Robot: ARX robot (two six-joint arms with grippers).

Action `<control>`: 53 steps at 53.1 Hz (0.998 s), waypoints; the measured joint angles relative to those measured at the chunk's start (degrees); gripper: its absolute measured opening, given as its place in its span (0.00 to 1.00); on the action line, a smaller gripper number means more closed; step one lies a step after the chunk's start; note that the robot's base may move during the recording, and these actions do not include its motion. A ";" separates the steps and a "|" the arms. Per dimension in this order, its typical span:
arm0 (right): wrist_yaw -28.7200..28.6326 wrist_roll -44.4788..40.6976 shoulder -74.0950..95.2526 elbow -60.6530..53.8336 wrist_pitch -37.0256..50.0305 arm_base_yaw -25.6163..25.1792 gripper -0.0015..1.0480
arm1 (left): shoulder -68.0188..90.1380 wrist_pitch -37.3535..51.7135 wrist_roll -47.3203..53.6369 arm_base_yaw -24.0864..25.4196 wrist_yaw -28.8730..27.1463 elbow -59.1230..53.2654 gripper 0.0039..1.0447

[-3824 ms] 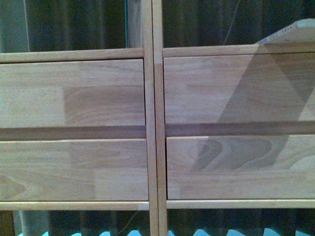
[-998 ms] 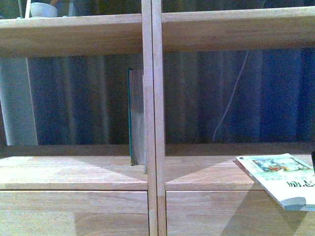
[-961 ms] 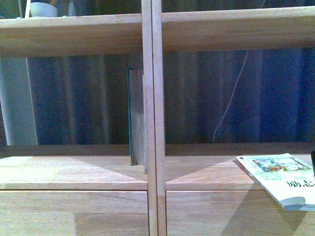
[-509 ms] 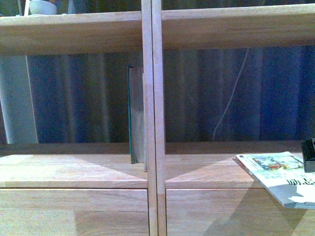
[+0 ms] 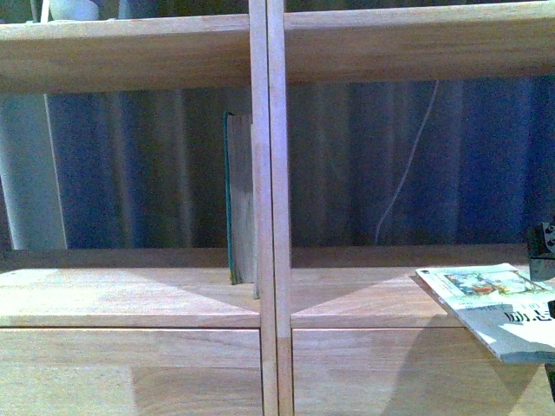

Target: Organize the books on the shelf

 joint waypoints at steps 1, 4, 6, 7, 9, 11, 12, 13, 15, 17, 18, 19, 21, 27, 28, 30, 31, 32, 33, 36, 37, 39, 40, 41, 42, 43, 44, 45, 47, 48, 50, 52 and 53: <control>0.00 0.00 0.00 0.00 0.00 0.00 0.93 | -0.02 0.00 0.00 0.00 0.00 0.00 0.93; 0.04 -0.02 0.02 0.00 -0.04 0.00 0.93 | 0.00 0.00 0.00 0.00 0.00 0.00 0.93; 0.07 0.02 0.02 0.00 -0.04 0.00 0.92 | 0.00 0.00 0.00 0.00 0.00 0.00 0.93; 0.09 0.00 0.02 0.00 -0.07 0.00 0.89 | 0.00 0.00 0.00 0.00 0.00 0.00 0.93; 0.37 0.02 0.02 -0.04 -0.20 0.00 0.82 | 0.00 0.00 0.00 0.00 0.00 0.00 0.93; 0.50 0.00 0.02 -0.22 -0.22 -0.04 0.75 | 0.00 0.00 0.00 0.00 0.00 0.00 0.93; 0.59 0.00 0.02 -0.33 -0.22 -0.04 0.72 | -0.02 0.00 0.00 0.00 0.00 0.00 0.93; 0.70 0.00 0.02 -0.52 -0.20 -0.04 0.67 | 0.00 0.00 0.00 0.00 0.00 0.00 0.93; 0.74 0.00 0.00 -0.90 -0.20 -0.04 0.59 | 0.00 0.00 0.00 0.00 0.00 0.00 0.93; 1.01 -0.02 -0.09 -1.38 -0.11 -0.04 0.51 | 0.00 0.00 0.00 0.00 0.00 0.00 0.93; 1.14 0.00 -0.17 -1.62 -0.02 -0.04 0.48 | 0.00 0.00 0.00 0.00 0.00 0.00 0.93; 1.20 -0.02 -0.33 -1.92 0.11 -0.04 0.43 | 0.00 0.00 0.00 0.00 0.00 0.00 0.93; 1.42 -0.02 -0.52 -2.25 0.24 -0.04 0.38 | 0.00 0.00 0.00 0.00 0.00 0.00 0.93; 1.90 -0.11 -2.25 -2.91 1.20 -0.04 0.16 | 0.00 0.00 0.00 0.00 0.00 0.00 0.93; 1.99 -0.13 -2.62 -2.91 1.44 -0.07 0.12 | 0.00 0.00 0.00 0.00 0.00 0.00 0.93; 2.01 -0.20 -2.95 -2.93 1.68 -0.11 0.09 | 0.00 0.00 0.00 0.00 -0.02 0.00 0.93; 2.03 -0.28 -3.15 -2.97 1.75 -0.11 0.08 | 0.00 0.00 0.00 0.00 0.00 0.00 0.93; 2.03 -0.33 -3.23 -2.99 1.77 -0.13 0.08 | 0.00 0.00 0.00 0.00 0.00 0.00 0.93; 2.05 -0.44 -3.41 -3.08 1.86 -0.13 0.07 | 0.00 0.00 0.00 0.00 0.00 0.00 0.93; 2.16 -0.87 -3.78 -3.52 2.08 -0.13 0.07 | 0.00 0.00 0.00 0.00 0.00 0.00 0.93; 2.21 -1.09 -3.96 -3.72 2.14 -0.11 0.07 | 0.00 0.00 0.00 0.00 0.00 0.00 0.93; 2.34 -1.40 -4.26 -4.04 2.21 -0.11 0.07 | 0.00 0.00 0.00 0.00 0.00 0.00 0.93; 2.43 -1.64 -4.55 -4.26 2.32 -0.11 0.07 | 0.00 0.00 0.00 0.00 0.00 0.00 0.93; 2.51 -1.92 -4.83 -4.48 2.43 -0.11 0.07 | 0.00 0.00 0.00 0.00 0.00 0.00 0.93; 2.71 -2.36 -5.14 -4.66 2.54 -0.11 0.07 | -0.02 0.00 0.00 0.00 0.00 0.00 0.93; 3.02 -3.08 -5.62 -4.92 2.99 -0.11 0.07 | -0.02 0.00 0.00 0.00 0.00 0.00 0.93; 3.17 -3.65 -6.01 -5.11 3.39 -0.15 0.07 | 0.00 0.00 0.00 0.00 0.00 0.00 0.93; 3.26 -4.33 -6.25 -5.25 3.61 -0.24 0.07 | 0.00 0.00 0.00 0.00 -0.02 0.00 0.93; 3.26 -5.90 -7.13 -5.64 4.37 -0.46 0.07 | 0.00 0.00 0.00 0.00 0.00 0.00 0.93; 3.23 -6.62 -7.52 -5.84 4.81 -0.66 0.07 | 0.00 0.00 0.00 0.00 0.00 0.00 0.93; 3.10 -7.67 -8.15 -6.21 5.42 -0.98 0.07 | -0.02 0.00 0.00 0.00 0.00 0.00 0.93; 2.80 -9.27 -9.29 -6.93 6.47 -1.75 0.07 | 0.00 0.00 0.00 0.00 0.00 0.00 0.93; 2.58 -10.64 -10.08 -7.48 7.32 -2.27 0.07 | -0.02 0.00 0.00 0.00 0.00 0.00 0.93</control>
